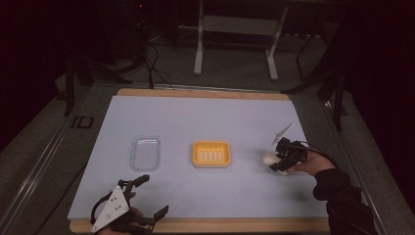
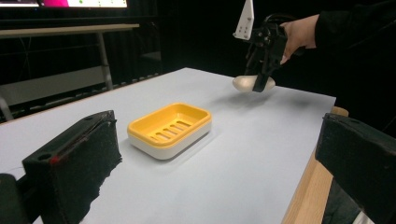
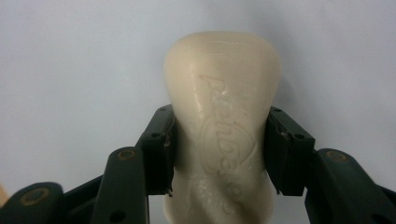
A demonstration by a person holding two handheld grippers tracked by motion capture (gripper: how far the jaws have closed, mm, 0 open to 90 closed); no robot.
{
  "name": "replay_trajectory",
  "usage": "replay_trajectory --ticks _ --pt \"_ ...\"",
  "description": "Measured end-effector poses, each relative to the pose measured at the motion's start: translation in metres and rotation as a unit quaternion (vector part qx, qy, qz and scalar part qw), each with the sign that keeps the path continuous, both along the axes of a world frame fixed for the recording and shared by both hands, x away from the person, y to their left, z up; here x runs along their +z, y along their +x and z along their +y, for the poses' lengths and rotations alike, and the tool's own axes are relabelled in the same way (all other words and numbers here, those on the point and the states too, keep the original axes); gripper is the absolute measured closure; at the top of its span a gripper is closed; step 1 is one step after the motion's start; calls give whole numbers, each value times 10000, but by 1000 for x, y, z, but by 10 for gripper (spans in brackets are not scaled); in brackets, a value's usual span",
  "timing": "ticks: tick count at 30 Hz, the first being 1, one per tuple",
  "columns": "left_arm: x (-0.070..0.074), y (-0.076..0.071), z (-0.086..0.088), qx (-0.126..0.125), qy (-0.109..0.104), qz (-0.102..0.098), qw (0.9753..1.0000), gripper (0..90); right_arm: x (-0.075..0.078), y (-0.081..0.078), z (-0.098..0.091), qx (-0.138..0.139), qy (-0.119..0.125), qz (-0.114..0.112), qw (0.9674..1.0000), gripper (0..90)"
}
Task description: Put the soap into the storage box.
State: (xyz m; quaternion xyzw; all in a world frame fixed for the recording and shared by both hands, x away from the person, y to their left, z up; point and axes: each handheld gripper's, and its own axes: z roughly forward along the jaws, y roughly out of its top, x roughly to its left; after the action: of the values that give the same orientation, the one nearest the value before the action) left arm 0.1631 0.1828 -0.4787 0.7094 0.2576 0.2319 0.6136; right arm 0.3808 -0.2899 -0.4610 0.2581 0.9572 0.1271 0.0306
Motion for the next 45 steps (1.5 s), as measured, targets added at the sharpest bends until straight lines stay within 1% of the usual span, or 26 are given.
replay_trajectory --ticks 4,5,7,9,12,13,15,16,18,20,24,30,31,33,39,42,45 --pt "0 0 0 -4 7 5 10000 0 2 -2 2 407 -52 94 9991 495" --pt "0 0 0 -9 10 9 10000 0 3 -3 4 627 -59 121 9979 496" --pt "0 0 0 -10 25 12 10000 0 5 -5 6 818 20 229 9964 495" --pt "0 0 0 -12 13 11 10000 0 7 -6 8 1087 73 251 9937 496" --pt "0 0 0 -1 0 6 10000 0 11 -7 11 1260 96 254 9917 496" --pt "0 0 0 2 -1 3 10000 0 12 -7 11 1260 136 269 9916 496" --pt "0 0 0 -3 -2 0 10000 0 12 -7 13 1290 104 233 9913 496" --pt "0 0 0 -3 2 2 10000 0 12 -7 13 1302 91 275 9911 496" --pt "0 0 0 -5 11 5 10000 0 13 -6 14 1337 98 290 9906 497" --pt "0 0 0 -5 14 5 10000 0 15 -6 15 1409 114 289 9895 497" --pt "0 0 0 -10 26 8 10000 0 20 -4 18 1481 92 285 9885 498" --pt "-1 0 -1 -8 16 12 10000 0 29 -3 24 1727 28 211 9848 497" --pt "-1 0 -1 -7 18 10 10000 0 31 -2 25 1725 29 242 9847 497" --pt "0 0 0 -11 17 15 10000 0 34 -2 28 1771 -22 198 9840 497" --pt "0 0 0 -15 22 14 10000 0 44 1 37 1949 -103 164 9806 498" --pt "0 0 0 -15 19 13 10000 0 49 3 41 2079 -154 119 9780 497" --pt "0 0 0 -14 19 11 10000 0 54 6 45 2164 -175 90 9761 497"
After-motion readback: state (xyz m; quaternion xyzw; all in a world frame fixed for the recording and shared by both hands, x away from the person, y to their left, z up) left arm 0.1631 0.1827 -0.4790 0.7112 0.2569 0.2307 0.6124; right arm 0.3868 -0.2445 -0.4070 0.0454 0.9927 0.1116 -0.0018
